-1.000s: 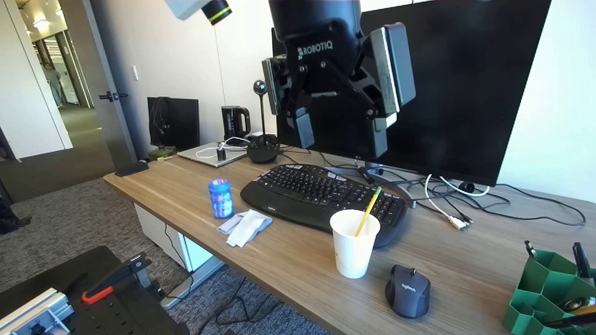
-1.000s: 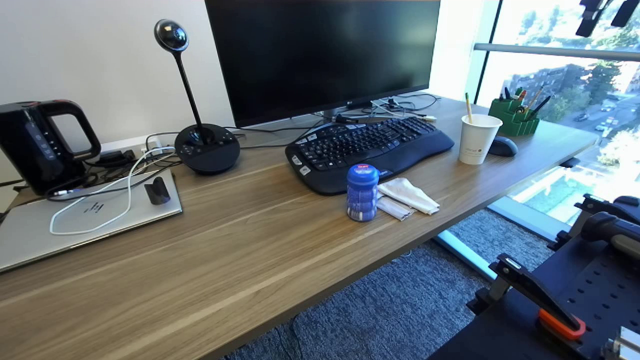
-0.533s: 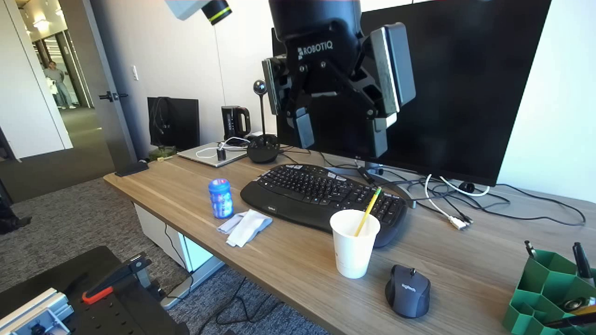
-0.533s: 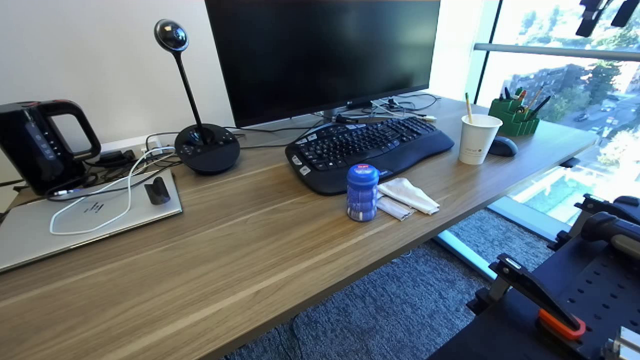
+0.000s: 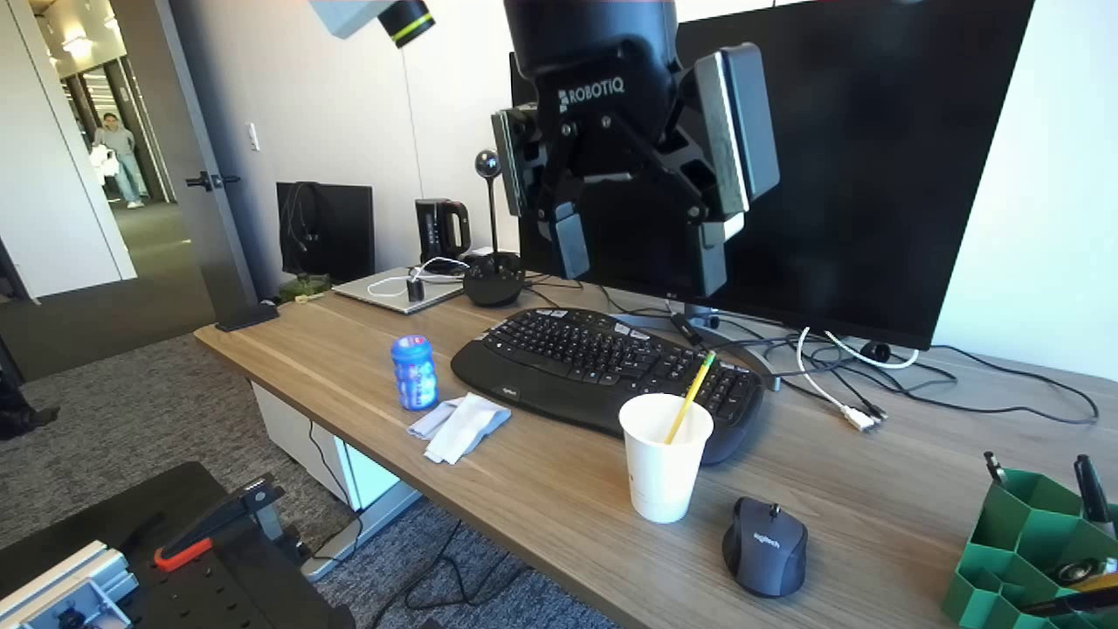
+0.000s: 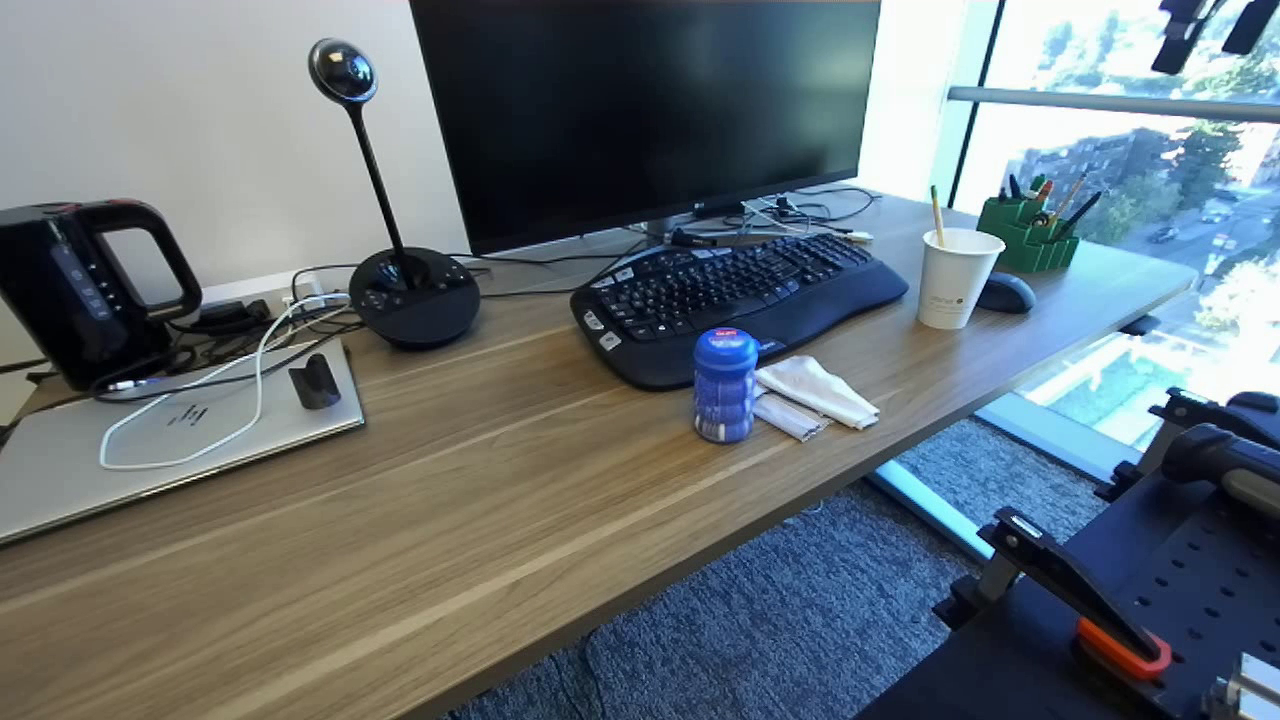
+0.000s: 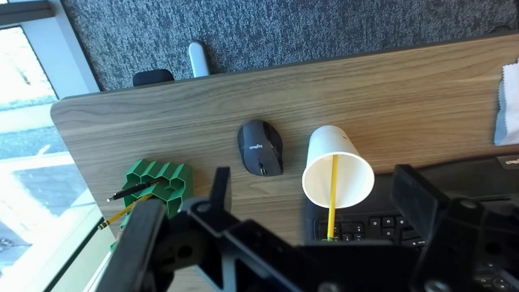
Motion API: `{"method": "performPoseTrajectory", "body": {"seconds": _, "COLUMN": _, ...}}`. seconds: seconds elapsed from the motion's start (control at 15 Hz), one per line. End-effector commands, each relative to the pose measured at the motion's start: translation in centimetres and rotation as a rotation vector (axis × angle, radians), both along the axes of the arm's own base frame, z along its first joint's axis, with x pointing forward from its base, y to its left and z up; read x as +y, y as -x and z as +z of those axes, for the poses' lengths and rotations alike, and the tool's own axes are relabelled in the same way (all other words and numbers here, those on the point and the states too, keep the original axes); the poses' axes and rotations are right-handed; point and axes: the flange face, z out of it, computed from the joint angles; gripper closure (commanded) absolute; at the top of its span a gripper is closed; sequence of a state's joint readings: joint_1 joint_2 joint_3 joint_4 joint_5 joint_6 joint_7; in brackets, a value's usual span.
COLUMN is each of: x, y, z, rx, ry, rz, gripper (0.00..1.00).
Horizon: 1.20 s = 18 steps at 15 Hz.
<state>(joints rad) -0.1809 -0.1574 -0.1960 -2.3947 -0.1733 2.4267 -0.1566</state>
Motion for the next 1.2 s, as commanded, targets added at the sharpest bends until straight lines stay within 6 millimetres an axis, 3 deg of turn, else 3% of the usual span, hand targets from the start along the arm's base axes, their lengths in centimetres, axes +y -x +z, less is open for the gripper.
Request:
{"method": "performPoseTrajectory", "body": {"seconds": 0.0, "x": -0.5, "y": -0.6, "z": 0.1, "rx": 0.003, "ry": -0.017, "rz": -0.022, "gripper": 0.00}}
{"method": "performPoseTrajectory", "body": {"seconds": 0.87, "x": -0.9, "y": -2.8, "z": -1.4, "rx": 0.102, "ry": -0.121, "rz": 0.078, "gripper": 0.00}}
{"method": "performPoseTrajectory", "body": {"seconds": 1.13, "x": -0.8, "y": -2.2, "z": -2.0, "rx": 0.102, "ry": -0.106, "rz": 0.059, "gripper": 0.00}}
